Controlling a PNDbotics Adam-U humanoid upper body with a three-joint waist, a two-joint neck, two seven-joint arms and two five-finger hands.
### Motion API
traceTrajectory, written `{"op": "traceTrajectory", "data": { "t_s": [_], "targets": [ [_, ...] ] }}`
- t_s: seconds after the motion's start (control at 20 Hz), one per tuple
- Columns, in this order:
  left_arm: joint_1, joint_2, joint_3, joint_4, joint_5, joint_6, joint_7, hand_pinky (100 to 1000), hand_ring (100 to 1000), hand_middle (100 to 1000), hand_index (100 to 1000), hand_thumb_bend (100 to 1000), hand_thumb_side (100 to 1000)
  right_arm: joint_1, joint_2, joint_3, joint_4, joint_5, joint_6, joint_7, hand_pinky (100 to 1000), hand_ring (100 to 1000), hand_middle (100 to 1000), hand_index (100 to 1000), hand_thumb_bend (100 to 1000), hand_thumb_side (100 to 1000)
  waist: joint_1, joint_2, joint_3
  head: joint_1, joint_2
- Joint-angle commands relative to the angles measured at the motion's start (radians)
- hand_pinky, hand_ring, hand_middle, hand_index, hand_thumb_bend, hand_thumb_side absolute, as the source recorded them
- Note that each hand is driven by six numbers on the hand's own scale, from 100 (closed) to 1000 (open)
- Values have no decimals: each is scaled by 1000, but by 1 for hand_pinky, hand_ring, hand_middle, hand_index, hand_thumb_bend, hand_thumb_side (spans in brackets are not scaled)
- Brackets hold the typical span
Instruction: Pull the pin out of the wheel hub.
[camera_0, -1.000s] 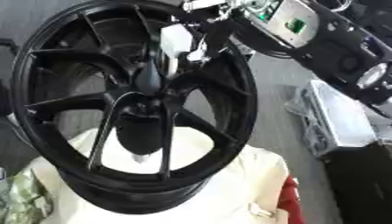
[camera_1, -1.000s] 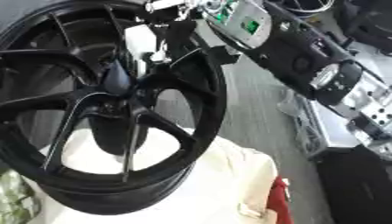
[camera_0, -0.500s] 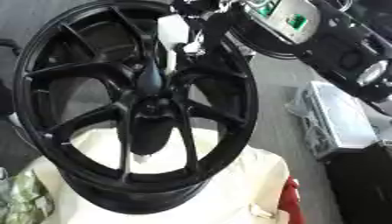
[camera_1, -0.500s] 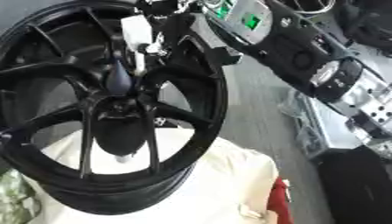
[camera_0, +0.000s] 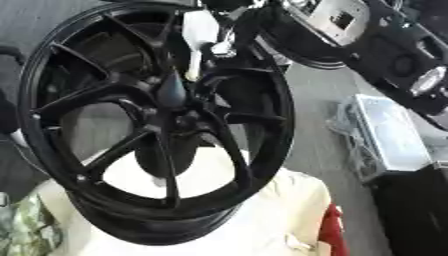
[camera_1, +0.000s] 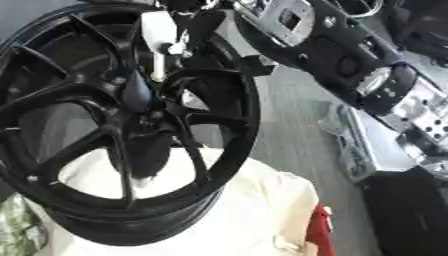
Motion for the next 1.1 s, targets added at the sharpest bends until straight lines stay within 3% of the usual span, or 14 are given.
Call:
{"op": "traceTrajectory", "data": {
  "t_s": [0.05,0.7,0.75,0.8,1.1],
  "targets": [
    [-6,25,9,-16,12,3,-2,704,1000,933,751,100,702,-13,-41,-31,-4,-2,0,-18,730,502,175,325,100,220,21,-27,-5,0,-2],
    [9,17,18,-16,35,10,4,705,1000,934,752,100,698,10,-63,-104,1,17,-9,-112,725,484,157,317,100,196,43,-49,-17,-2,-2],
    [9,16,18,-16,36,9,3,705,1000,934,752,100,698,13,-66,-108,0,16,-9,-117,723,481,158,316,100,234,43,-49,-18,-3,-2],
    [10,15,19,-16,36,9,4,705,1000,934,751,100,698,17,-69,-115,-1,15,-8,-124,722,479,152,315,100,187,45,-50,-19,-3,-2],
    [12,7,21,-16,43,17,9,706,1000,935,752,100,697,43,-86,-185,34,22,1,-196,704,456,132,306,100,138,56,-56,-30,-14,-2]
  ]
}}
